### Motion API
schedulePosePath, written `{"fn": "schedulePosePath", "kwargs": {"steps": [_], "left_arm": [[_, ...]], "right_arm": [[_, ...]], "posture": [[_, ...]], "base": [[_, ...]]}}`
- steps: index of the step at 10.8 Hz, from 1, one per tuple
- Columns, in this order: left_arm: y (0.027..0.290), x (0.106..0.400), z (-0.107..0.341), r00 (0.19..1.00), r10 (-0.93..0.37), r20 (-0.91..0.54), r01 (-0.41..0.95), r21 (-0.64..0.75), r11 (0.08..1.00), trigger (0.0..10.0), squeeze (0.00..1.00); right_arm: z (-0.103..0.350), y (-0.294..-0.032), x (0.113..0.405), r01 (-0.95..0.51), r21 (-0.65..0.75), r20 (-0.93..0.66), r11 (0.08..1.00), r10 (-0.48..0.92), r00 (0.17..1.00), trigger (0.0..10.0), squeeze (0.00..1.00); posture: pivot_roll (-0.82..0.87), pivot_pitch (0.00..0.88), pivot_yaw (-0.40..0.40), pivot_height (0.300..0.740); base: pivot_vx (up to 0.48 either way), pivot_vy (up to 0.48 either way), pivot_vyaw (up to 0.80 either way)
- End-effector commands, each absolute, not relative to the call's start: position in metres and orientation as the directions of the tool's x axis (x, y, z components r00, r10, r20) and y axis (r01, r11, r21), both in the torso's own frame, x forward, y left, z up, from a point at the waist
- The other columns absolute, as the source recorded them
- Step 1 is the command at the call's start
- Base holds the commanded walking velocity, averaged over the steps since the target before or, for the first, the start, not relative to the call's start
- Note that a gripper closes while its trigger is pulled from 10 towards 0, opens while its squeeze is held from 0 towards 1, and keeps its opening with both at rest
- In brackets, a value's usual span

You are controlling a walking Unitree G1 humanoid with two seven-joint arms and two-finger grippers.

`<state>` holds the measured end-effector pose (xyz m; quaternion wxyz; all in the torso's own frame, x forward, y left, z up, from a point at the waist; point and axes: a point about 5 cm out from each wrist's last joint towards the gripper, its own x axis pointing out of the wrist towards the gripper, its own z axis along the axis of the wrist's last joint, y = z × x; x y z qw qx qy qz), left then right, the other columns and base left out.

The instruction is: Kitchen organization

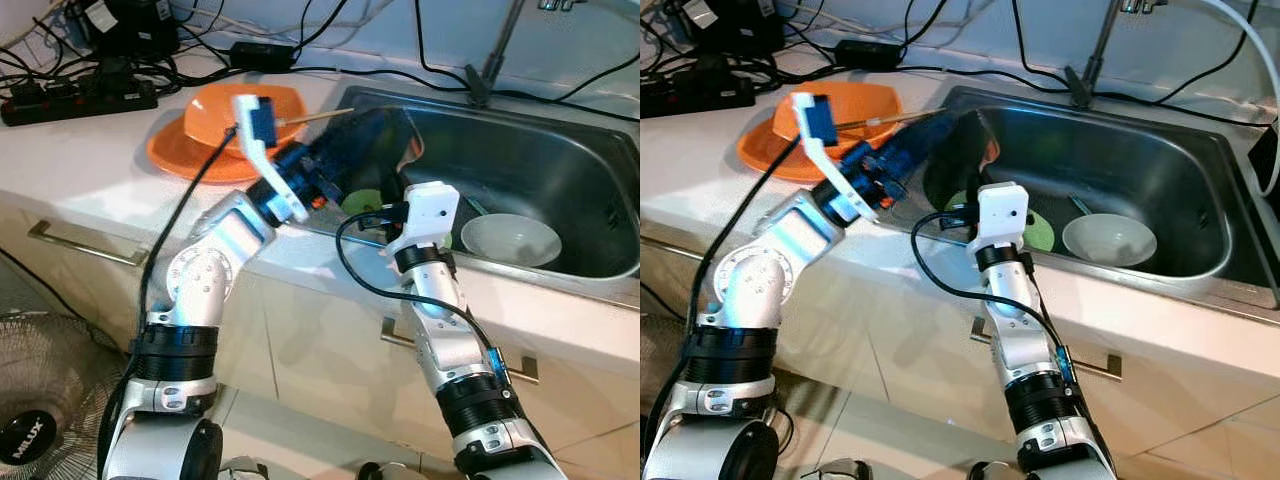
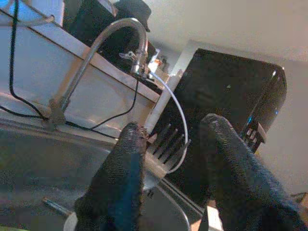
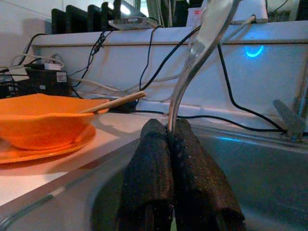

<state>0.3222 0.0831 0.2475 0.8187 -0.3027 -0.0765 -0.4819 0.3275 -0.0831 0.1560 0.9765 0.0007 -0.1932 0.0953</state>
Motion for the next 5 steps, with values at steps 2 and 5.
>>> {"fn": "schedulePosePath", "kwargs": {"steps": [2, 5], "left_arm": [[0.086, 0.325, 0.253, 0.555, -0.714, 0.426, 0.821, -0.416, 0.391, 10.0, 0.00], [0.103, 0.333, 0.243, 0.695, -0.586, 0.417, 0.717, -0.459, 0.524, 10.0, 0.00]], "right_arm": [[0.154, -0.088, 0.331, -0.163, -0.028, 0.357, 0.986, 0.163, 0.920, 0.0, 0.00], [0.166, -0.115, 0.347, -0.065, -0.009, 0.351, 0.998, 0.064, 0.934, 10.0, 0.00]], "posture": [[0.10, 0.062, -0.013, 0.740], [0.10, 0.068, -0.019, 0.740]], "base": [[0.000, 0.000, 0.00], [0.000, 0.000, 0.00]]}}
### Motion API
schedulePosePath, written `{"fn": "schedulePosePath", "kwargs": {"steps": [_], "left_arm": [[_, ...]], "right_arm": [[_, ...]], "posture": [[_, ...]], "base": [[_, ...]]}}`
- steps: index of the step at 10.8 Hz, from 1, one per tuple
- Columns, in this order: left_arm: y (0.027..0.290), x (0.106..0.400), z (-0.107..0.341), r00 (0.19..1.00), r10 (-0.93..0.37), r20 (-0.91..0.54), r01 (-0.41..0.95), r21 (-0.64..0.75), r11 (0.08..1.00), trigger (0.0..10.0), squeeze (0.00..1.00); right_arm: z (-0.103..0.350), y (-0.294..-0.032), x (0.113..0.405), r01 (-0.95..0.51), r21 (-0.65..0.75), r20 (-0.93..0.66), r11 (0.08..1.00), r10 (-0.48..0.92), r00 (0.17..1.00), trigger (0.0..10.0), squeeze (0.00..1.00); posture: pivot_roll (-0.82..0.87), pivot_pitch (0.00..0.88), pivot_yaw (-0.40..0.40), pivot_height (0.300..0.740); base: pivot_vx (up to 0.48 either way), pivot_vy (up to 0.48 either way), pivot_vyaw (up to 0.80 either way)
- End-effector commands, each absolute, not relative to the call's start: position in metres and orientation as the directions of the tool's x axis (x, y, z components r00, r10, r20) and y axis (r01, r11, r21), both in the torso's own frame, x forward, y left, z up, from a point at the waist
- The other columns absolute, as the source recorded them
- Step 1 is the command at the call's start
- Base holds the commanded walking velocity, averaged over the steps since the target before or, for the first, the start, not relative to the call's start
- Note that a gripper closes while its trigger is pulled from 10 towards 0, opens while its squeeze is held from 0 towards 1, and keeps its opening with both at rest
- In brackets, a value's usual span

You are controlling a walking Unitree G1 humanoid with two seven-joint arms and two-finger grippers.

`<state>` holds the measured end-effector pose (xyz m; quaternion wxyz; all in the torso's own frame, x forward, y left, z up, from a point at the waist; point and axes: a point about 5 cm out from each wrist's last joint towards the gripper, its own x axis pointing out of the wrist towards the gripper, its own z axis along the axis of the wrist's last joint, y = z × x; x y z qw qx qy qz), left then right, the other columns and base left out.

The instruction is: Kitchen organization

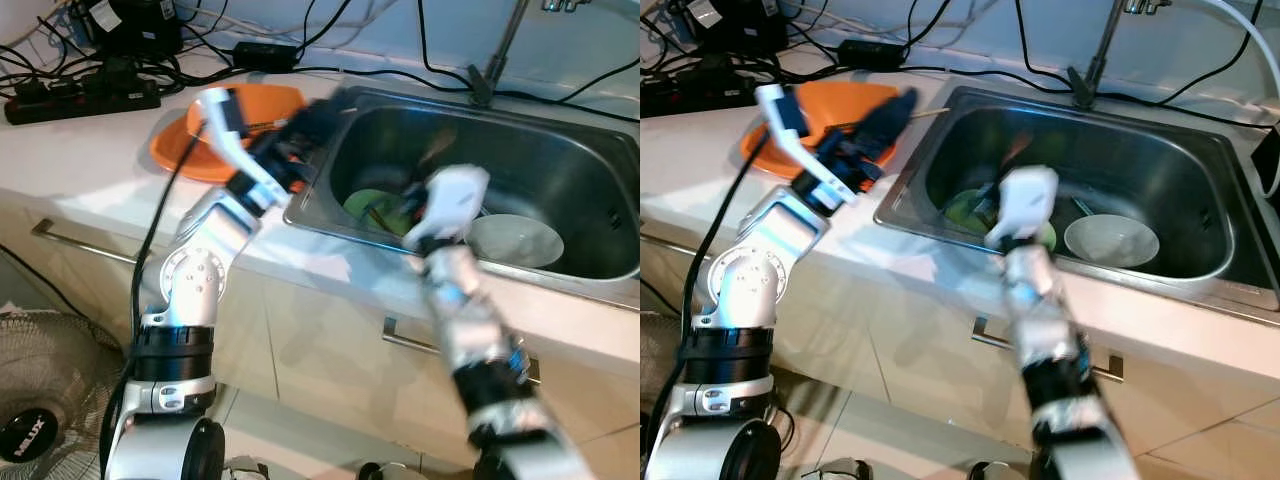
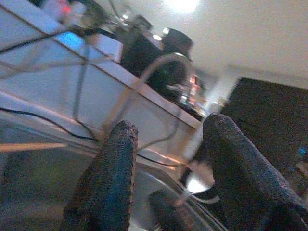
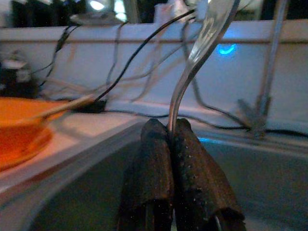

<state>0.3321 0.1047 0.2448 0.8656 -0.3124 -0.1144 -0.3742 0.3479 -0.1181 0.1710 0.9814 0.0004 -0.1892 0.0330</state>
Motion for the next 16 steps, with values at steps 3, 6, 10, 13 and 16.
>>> {"fn": "schedulePosePath", "kwargs": {"steps": [3, 6, 10, 13, 16], "left_arm": [[0.102, 0.330, 0.206, 0.765, -0.614, 0.192, 0.641, -0.320, 0.698, 10.0, 0.00], [0.092, 0.321, 0.155, 0.773, -0.626, -0.105, 0.608, -0.160, 0.778, 10.0, 0.00], [0.079, 0.316, 0.152, 0.761, -0.641, -0.103, 0.625, -0.148, 0.766, 10.0, 0.00], [0.080, 0.316, 0.153, 0.767, -0.634, -0.101, 0.618, -0.149, 0.772, 10.0, 0.00], [0.079, 0.317, 0.153, 0.770, -0.631, -0.098, 0.616, -0.145, 0.774, 10.0, 0.00]], "right_arm": [[0.180, -0.137, 0.366, -0.001, -0.038, 0.335, 0.999, 0.014, 0.942, 10.0, 0.00], [0.166, -0.154, 0.383, 0.039, -0.099, 0.193, 0.994, -0.019, 0.981, 10.0, 0.00], [0.142, -0.156, 0.390, 0.029, -0.105, -0.007, 0.994, -0.030, 1.000, 10.0, 0.00], [0.141, -0.152, 0.391, 0.010, -0.108, -0.025, 0.994, -0.013, 1.000, 10.0, 1.00], [0.157, -0.152, 0.395, 0.017, -0.089, 0.053, 0.996, -0.012, 0.999, 10.0, 0.00]], "posture": [[0.10, 0.060, -0.023, 0.740], [0.11, 0.036, -0.031, 0.740], [0.12, 0.019, -0.035, 0.740], [0.12, 0.026, -0.036, 0.740], [0.12, 0.034, -0.037, 0.740]], "base": [[0.000, 0.000, 0.00], [0.000, 0.000, 0.00], [0.000, 0.000, 0.00], [0.000, 0.000, 0.00], [0.000, 0.000, 0.00]]}}
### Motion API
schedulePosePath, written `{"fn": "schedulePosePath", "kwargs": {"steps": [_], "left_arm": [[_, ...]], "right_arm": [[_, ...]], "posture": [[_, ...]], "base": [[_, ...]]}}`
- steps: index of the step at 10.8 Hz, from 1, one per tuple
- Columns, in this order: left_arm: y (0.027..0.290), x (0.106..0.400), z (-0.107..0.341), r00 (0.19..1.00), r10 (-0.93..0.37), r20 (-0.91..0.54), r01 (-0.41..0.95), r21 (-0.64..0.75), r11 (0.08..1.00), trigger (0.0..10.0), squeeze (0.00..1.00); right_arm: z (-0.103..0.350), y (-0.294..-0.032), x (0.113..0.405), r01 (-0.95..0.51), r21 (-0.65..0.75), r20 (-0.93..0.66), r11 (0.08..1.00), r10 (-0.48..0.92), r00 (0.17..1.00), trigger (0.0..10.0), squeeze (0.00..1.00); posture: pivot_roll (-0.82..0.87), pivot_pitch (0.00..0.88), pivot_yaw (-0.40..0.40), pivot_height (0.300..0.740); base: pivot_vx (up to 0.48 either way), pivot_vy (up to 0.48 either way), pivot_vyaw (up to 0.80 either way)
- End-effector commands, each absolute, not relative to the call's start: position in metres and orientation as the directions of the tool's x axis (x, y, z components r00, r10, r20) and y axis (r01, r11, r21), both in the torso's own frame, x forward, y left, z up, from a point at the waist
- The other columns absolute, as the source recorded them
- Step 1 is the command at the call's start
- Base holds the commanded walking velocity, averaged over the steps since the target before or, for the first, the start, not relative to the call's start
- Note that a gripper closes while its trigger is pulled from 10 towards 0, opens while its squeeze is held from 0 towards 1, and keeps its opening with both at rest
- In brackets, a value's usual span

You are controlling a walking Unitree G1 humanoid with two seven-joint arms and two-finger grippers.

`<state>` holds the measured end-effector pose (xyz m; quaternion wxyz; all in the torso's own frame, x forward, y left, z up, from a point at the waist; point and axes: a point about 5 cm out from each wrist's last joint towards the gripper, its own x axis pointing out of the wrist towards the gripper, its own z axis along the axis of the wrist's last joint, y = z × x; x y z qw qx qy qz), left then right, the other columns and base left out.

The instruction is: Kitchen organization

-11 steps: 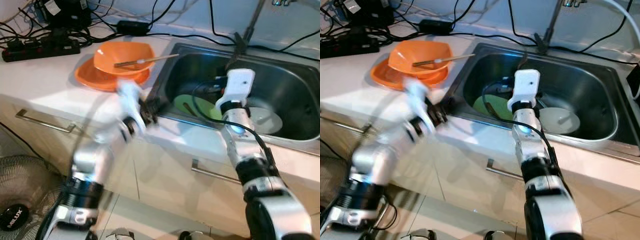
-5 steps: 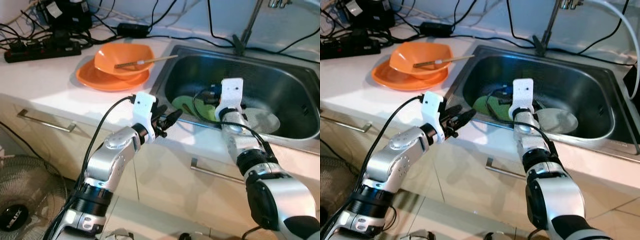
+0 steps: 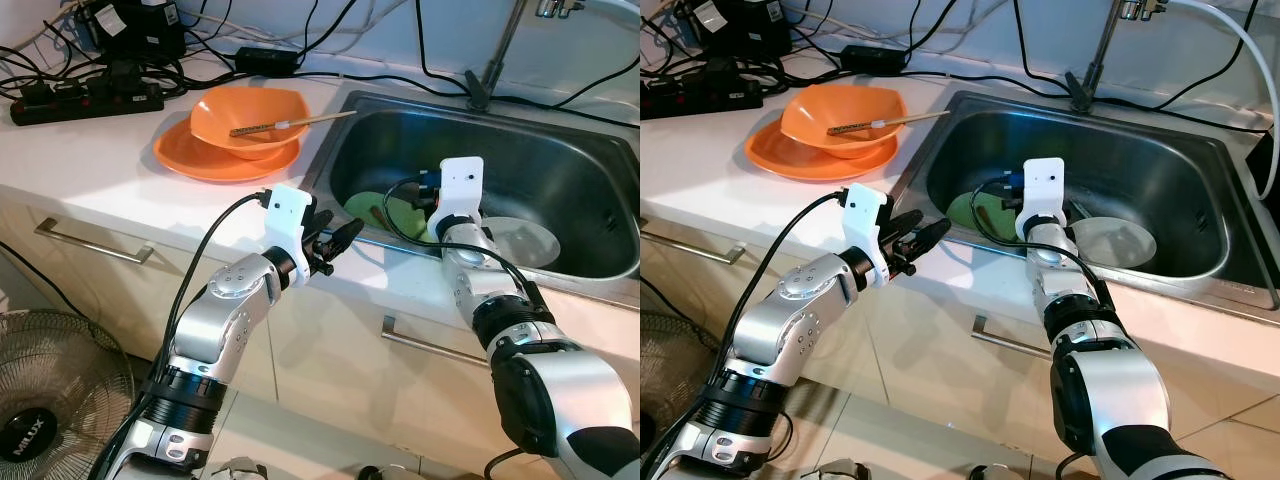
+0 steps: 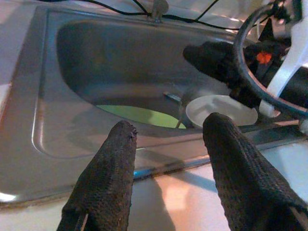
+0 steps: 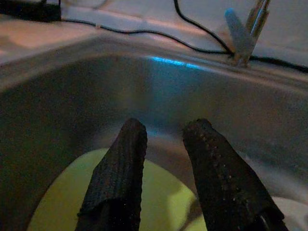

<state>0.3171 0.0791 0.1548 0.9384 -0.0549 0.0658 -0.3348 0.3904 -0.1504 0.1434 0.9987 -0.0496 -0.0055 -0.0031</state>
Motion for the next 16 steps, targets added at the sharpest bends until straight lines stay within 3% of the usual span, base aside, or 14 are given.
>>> {"fn": "schedulePosePath", "kwargs": {"steps": [1, 6, 9, 11, 16], "left_arm": [[0.079, 0.317, 0.153, 0.774, -0.626, -0.093, 0.612, -0.143, 0.778, 10.0, 0.00], [0.089, 0.333, 0.177, 0.871, -0.484, 0.080, 0.488, -0.044, 0.872, 10.0, 0.00], [0.097, 0.338, 0.195, 0.894, -0.386, 0.228, 0.386, 0.047, 0.921, 10.0, 0.00], [0.103, 0.341, 0.196, 0.907, -0.334, 0.255, 0.337, 0.036, 0.941, 10.0, 0.00], [0.130, 0.359, 0.213, 0.919, -0.161, 0.360, 0.168, 0.013, 0.986, 10.0, 0.00]], "right_arm": [[0.162, -0.152, 0.396, 0.017, -0.082, 0.089, 0.996, -0.009, 0.996, 10.0, 0.00], [0.210, -0.136, 0.381, -0.038, -0.024, 0.463, 0.999, 0.044, 0.885, 10.0, 0.00], [0.181, -0.114, 0.348, -0.085, 0.015, 0.467, 0.996, 0.068, 0.882, 10.0, 0.00], [0.169, -0.105, 0.336, -0.108, 0.028, 0.431, 0.994, 0.086, 0.898, 10.0, 0.00], [0.165, -0.105, 0.331, -0.105, 0.003, 0.392, 0.995, 0.095, 0.915, 10.0, 0.00]], "posture": [[0.12, 0.034, -0.037, 0.740], [0.10, 0.055, -0.037, 0.740], [0.10, 0.071, -0.039, 0.740], [0.09, 0.075, -0.038, 0.740], [0.09, 0.065, -0.038, 0.740]], "base": [[0.000, 0.000, 0.00], [0.000, 0.000, 0.00], [0.000, 0.000, 0.00], [0.000, 0.000, 0.00], [0.000, 0.000, 0.00]]}}
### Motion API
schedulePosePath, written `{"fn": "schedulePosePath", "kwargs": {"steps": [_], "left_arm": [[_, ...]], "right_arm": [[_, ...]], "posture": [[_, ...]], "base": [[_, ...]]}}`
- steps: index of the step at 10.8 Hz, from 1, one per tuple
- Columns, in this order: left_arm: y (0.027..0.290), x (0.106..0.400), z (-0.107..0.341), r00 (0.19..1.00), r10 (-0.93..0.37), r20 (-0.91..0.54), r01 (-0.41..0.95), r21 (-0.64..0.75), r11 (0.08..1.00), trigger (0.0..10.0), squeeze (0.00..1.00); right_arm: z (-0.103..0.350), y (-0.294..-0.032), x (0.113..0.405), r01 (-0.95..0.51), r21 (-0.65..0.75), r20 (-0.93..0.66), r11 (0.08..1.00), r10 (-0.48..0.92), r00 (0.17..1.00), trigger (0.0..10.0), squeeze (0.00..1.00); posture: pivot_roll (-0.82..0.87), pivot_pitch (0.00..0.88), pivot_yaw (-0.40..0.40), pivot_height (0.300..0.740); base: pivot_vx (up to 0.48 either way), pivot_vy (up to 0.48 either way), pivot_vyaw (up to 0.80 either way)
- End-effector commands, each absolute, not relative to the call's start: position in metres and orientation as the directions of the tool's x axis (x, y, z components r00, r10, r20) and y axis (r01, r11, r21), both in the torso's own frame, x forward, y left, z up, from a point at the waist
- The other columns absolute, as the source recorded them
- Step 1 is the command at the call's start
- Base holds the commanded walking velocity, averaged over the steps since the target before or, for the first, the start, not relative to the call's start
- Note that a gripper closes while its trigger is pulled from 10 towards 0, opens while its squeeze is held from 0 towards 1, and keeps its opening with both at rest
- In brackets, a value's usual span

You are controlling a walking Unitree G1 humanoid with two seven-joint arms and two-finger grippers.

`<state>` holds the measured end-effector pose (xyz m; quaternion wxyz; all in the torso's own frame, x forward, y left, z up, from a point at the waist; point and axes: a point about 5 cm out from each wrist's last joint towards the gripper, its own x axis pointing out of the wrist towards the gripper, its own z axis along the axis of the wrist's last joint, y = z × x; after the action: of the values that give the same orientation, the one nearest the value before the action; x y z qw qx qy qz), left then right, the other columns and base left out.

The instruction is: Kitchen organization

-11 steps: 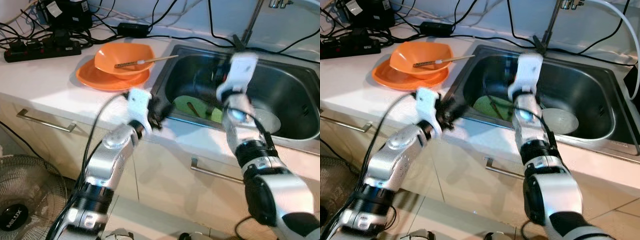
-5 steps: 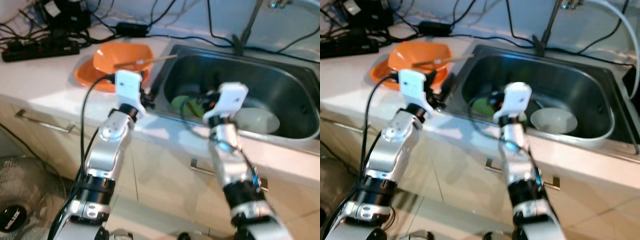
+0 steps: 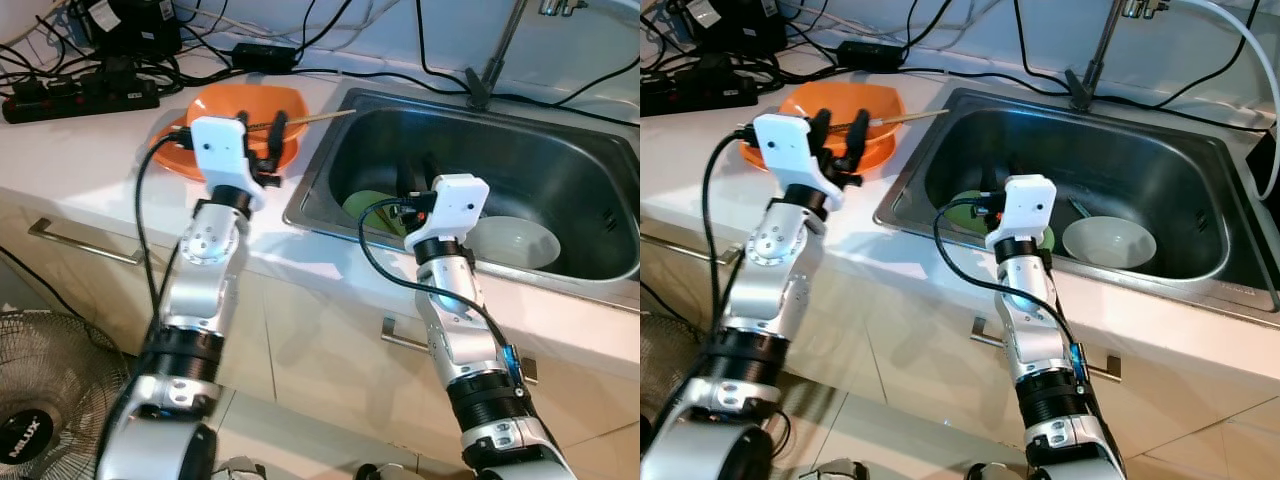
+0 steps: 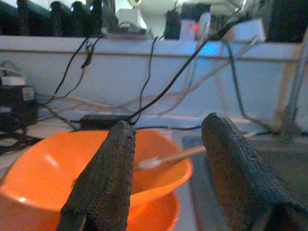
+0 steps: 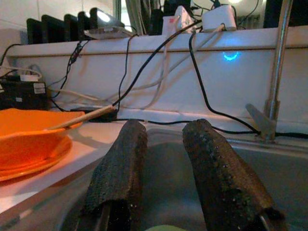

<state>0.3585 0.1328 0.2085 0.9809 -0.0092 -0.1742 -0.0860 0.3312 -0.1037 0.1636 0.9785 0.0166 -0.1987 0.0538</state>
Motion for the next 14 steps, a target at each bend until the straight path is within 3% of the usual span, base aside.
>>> {"fn": "schedulePosePath", "kwargs": {"steps": [1, 2, 4, 6, 11, 14], "left_arm": [[0.133, 0.362, 0.212, 0.923, -0.162, 0.348, 0.164, 0.026, 0.986, 10.0, 0.00], [0.129, 0.368, 0.213, 0.927, -0.198, 0.318, 0.204, 0.015, 0.979, 10.0, 0.00], [0.127, 0.375, 0.218, 0.926, -0.200, 0.319, 0.259, -0.156, 0.953, 10.0, 0.00], [0.144, 0.380, 0.219, 0.940, -0.148, 0.307, 0.223, -0.224, 0.949, 10.0, 0.00], [0.176, 0.378, 0.212, 0.967, -0.075, 0.243, 0.133, -0.230, 0.964, 10.0, 0.00], [0.176, 0.380, 0.205, 0.973, -0.167, 0.161, 0.202, -0.232, 0.952, 10.0, 0.00]], "right_arm": [[0.164, -0.104, 0.331, -0.105, 0.004, 0.387, 0.994, 0.096, 0.917, 10.0, 0.00], [0.163, -0.102, 0.331, -0.110, 0.004, 0.379, 0.994, 0.100, 0.920, 10.0, 0.00], [0.165, -0.097, 0.331, -0.118, 0.011, 0.382, 0.993, 0.105, 0.918, 10.0, 0.00], [0.163, -0.097, 0.331, -0.117, 0.010, 0.375, 0.993, 0.105, 0.921, 10.0, 0.00], [0.163, -0.097, 0.332, -0.116, 0.014, 0.369, 0.993, 0.102, 0.924, 10.0, 0.00], [0.163, -0.098, 0.333, -0.109, 0.017, 0.368, 0.994, 0.096, 0.925, 10.0, 0.00]], "posture": [[0.09, 0.063, -0.037, 0.740], [0.10, 0.058, -0.036, 0.740], [0.09, 0.045, -0.031, 0.740], [0.09, 0.038, -0.031, 0.740], [0.11, 0.058, -0.034, 0.740], [0.11, 0.064, -0.034, 0.740]], "base": [[0.000, 0.000, 0.00], [0.000, 0.000, 0.00], [0.000, 0.000, 0.00], [0.000, 0.000, 0.00], [0.000, 0.000, 0.00], [0.000, 0.000, 0.00]]}}
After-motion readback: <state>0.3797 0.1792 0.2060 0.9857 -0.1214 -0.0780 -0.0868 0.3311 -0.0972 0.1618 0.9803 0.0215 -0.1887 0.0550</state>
